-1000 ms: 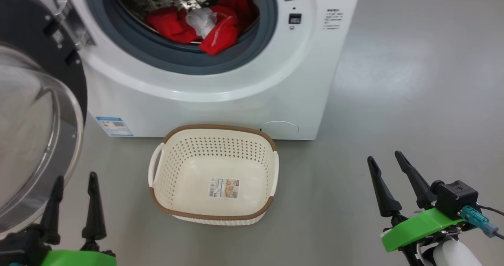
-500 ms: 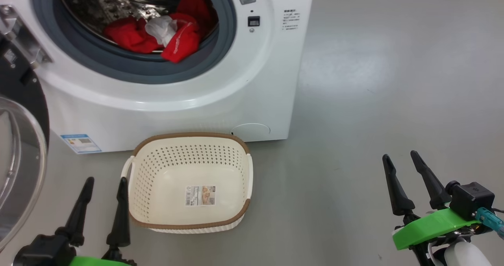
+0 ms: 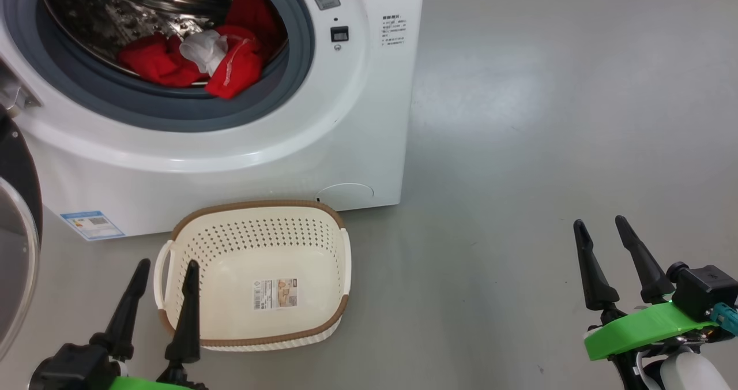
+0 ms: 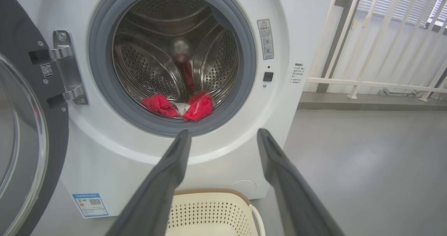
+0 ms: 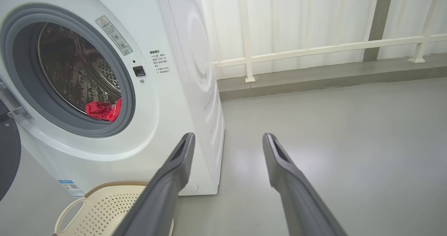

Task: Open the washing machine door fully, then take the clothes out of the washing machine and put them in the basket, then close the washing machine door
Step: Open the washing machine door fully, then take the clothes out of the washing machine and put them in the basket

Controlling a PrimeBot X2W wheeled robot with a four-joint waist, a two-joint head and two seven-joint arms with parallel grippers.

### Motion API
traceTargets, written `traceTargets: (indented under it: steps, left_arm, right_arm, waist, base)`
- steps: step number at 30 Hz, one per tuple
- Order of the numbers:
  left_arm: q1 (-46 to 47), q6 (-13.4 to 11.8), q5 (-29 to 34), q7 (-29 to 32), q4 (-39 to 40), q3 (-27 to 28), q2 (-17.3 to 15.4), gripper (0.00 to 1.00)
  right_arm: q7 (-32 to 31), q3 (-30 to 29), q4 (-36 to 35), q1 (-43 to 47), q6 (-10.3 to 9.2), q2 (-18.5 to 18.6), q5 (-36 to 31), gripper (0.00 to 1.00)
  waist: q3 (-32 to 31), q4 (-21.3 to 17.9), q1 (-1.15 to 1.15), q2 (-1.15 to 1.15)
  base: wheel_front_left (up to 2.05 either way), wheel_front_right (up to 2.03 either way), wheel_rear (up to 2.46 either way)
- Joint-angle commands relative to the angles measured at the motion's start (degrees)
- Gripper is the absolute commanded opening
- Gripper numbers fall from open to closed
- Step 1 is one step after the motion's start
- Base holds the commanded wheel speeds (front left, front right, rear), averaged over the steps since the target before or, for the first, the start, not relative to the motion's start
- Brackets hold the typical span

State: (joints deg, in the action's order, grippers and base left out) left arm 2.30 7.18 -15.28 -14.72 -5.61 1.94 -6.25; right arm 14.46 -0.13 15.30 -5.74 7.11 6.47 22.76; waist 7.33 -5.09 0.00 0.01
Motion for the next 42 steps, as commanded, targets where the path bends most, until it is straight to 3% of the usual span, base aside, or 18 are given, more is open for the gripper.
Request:
traceTargets:
  steps: [1,24,42]
  left_arm:
    - [0.26,0.31,-0.48,-0.28,1.80,1.99,-0.93,1.00]
    - [0.63,0.31,-1.40,-0.28,2.55,1.44,-0.92,1.00]
    - [2.16,0.31,-1.15,-0.28,2.12,0.65,-1.92,1.00]
  right_arm:
    - [0.54,0.65,-1.60,0.75,0.37,0.24,-0.31,1.00]
    - [0.54,0.41,-1.68,0.36,0.37,0.05,-0.57,1.00]
    - [0.54,0.57,-1.56,-0.08,0.37,-0.22,-0.41,1.00]
  waist:
    - [0.04,-0.06,0.00,-0.01]
    - [-0.14,0.34,0.00,-0.01]
    - [0.42,0.29,0.00,-0.01]
  base:
    - [0.00,0.00,0.00]
    - [0.05,-0.05,0.00]
    - [1.16,-1.17,0.01]
